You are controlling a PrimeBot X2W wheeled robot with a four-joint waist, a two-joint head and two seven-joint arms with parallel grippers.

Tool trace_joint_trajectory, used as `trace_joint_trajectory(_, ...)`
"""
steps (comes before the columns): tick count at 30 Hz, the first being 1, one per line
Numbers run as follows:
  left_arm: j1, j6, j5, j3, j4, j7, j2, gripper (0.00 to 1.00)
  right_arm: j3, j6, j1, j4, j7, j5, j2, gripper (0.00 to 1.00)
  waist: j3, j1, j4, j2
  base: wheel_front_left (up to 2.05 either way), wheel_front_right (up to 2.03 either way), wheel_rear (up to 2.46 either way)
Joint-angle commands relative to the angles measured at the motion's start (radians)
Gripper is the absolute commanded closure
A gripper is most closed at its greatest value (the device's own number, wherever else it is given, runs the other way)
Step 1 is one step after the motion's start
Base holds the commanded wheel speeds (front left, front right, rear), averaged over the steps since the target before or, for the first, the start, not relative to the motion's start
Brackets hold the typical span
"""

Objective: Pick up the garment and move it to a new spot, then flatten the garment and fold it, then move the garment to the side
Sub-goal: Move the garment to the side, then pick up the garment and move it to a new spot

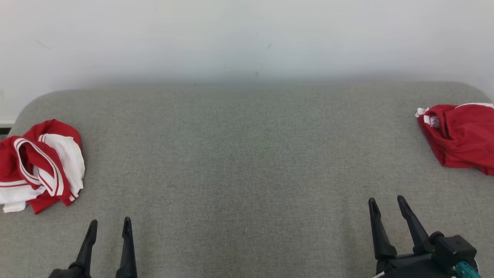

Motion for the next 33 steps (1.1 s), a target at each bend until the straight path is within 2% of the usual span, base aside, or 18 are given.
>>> trace_joint_trajectory(1,0.017,-0.001,-0.006,0.001,0.005,0.000,0.000,0.00,-0.010,-0.003,0.018,-0.007,-0.004,-0.010,0.007,0.00,-0.018,0.0002,-0.004,0.0001,0.00,0.00,0.00)
trace_joint_trajectory(12,0.043,0.002,0.012,0.004,0.023,0.000,-0.002,0.00,-0.008,-0.003,0.057,-0.007,0.002,-0.035,0.027,0.00,-0.058,0.0002,-0.022,0.0001,0.00,0.00,0.00)
trace_joint_trajectory(33,0.032,-0.011,0.023,0.008,0.033,0.000,-0.002,0.00,0.000,-0.003,0.059,0.016,-0.001,-0.022,0.032,0.00,-0.063,0.0002,-0.015,0.0001,0.00,0.00,0.00)
